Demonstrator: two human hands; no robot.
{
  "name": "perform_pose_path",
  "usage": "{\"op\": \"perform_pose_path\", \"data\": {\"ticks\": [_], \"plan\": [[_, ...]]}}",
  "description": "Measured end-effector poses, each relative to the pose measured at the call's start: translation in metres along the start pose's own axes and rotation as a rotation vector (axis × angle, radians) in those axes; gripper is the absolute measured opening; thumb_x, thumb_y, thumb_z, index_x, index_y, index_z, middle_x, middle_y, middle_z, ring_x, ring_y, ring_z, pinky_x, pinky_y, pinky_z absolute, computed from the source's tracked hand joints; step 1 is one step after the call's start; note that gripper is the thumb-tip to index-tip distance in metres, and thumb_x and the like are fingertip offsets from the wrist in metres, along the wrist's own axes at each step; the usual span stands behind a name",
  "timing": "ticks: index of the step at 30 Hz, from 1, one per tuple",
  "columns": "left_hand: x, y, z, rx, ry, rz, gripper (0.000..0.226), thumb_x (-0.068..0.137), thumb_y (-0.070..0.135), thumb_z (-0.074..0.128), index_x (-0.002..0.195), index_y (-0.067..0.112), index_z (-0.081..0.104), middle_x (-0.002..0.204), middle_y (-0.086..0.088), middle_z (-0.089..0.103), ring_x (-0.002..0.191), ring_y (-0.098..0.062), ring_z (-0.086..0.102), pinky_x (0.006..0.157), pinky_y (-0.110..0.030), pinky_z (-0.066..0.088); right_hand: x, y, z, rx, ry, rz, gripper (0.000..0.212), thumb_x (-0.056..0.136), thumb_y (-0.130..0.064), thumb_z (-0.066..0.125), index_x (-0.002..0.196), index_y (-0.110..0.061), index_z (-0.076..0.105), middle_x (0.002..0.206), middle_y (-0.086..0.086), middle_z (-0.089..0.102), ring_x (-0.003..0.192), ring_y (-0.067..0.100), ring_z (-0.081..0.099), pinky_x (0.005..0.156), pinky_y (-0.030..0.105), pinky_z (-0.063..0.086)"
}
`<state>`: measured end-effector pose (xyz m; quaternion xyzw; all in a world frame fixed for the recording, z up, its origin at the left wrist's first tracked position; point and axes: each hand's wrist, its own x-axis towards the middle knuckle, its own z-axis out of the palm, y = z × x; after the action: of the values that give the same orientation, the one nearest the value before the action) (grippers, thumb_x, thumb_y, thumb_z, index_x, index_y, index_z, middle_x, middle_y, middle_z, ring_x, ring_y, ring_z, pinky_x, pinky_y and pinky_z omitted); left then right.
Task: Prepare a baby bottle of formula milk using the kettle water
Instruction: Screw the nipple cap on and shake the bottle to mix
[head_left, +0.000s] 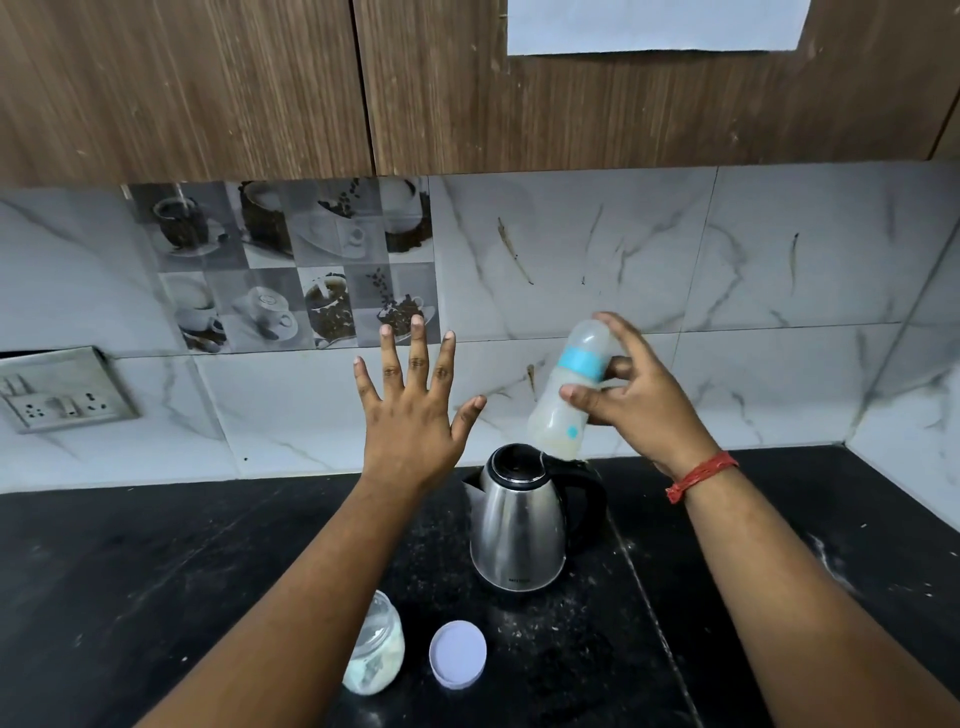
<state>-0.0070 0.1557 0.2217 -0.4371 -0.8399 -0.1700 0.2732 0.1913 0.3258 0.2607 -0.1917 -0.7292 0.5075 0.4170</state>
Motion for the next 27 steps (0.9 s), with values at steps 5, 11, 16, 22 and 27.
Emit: {"op": "perform_pose_path", "data": {"ticks": [5, 11, 16, 22, 27], "plan": [[-0.001, -0.001, -0.001, -0.007, -0.009, -0.006, 0.078, 0.098, 0.073, -0.002, 0.162, 0.030, -0.014, 0.170, -0.007, -0.025, 0.155, -0.035, -0.025, 0.123, -0.068, -0.003, 0.001, 0.000, 0.003, 0.123, 0.112, 0.018, 0.083, 0.081, -0.016, 0.084, 0.145, -0.043, 0.037, 0.121, 0.016, 0.061, 0.105, 0.032, 0.071, 0.080, 0.049, 0.063], [-0.001, 0.002, -0.003, -0.014, -0.001, -0.003, 0.078, 0.098, 0.073, -0.001, 0.162, 0.029, -0.012, 0.171, -0.008, -0.021, 0.156, -0.037, -0.022, 0.123, -0.068, -0.002, 0.001, 0.004, 0.006, 0.147, 0.048, 0.051, 0.083, 0.081, -0.016, 0.084, 0.144, -0.045, 0.040, 0.120, 0.015, 0.062, 0.105, 0.031, 0.072, 0.081, 0.048, 0.063], [0.000, 0.002, -0.005, -0.014, -0.002, -0.003, 0.078, 0.098, 0.072, 0.001, 0.163, 0.029, -0.012, 0.170, -0.008, -0.023, 0.156, -0.036, -0.023, 0.123, -0.067, -0.003, 0.000, 0.001, 0.003, 0.159, 0.231, -0.027, 0.082, 0.078, -0.025, 0.086, 0.143, -0.047, 0.039, 0.120, 0.016, 0.063, 0.104, 0.028, 0.072, 0.081, 0.048, 0.063], [0.001, 0.002, -0.004, -0.007, -0.011, 0.004, 0.079, 0.098, 0.072, 0.002, 0.163, 0.029, -0.011, 0.170, -0.008, -0.023, 0.156, -0.037, -0.023, 0.123, -0.067, -0.001, -0.003, -0.006, 0.003, 0.032, 0.145, -0.037, 0.081, 0.075, -0.029, 0.088, 0.138, -0.052, 0.042, 0.114, 0.010, 0.064, 0.100, 0.028, 0.073, 0.083, 0.050, 0.063], [0.003, 0.001, -0.001, 0.003, -0.002, 0.029, 0.079, 0.098, 0.073, 0.000, 0.163, 0.029, -0.010, 0.170, -0.007, -0.023, 0.157, -0.037, -0.020, 0.123, -0.068, 0.001, -0.007, -0.008, 0.009, -0.129, 0.008, -0.043, 0.078, 0.065, -0.045, 0.087, 0.125, -0.066, 0.041, 0.111, 0.005, 0.066, 0.096, 0.027, 0.073, 0.085, 0.049, 0.062]]}}
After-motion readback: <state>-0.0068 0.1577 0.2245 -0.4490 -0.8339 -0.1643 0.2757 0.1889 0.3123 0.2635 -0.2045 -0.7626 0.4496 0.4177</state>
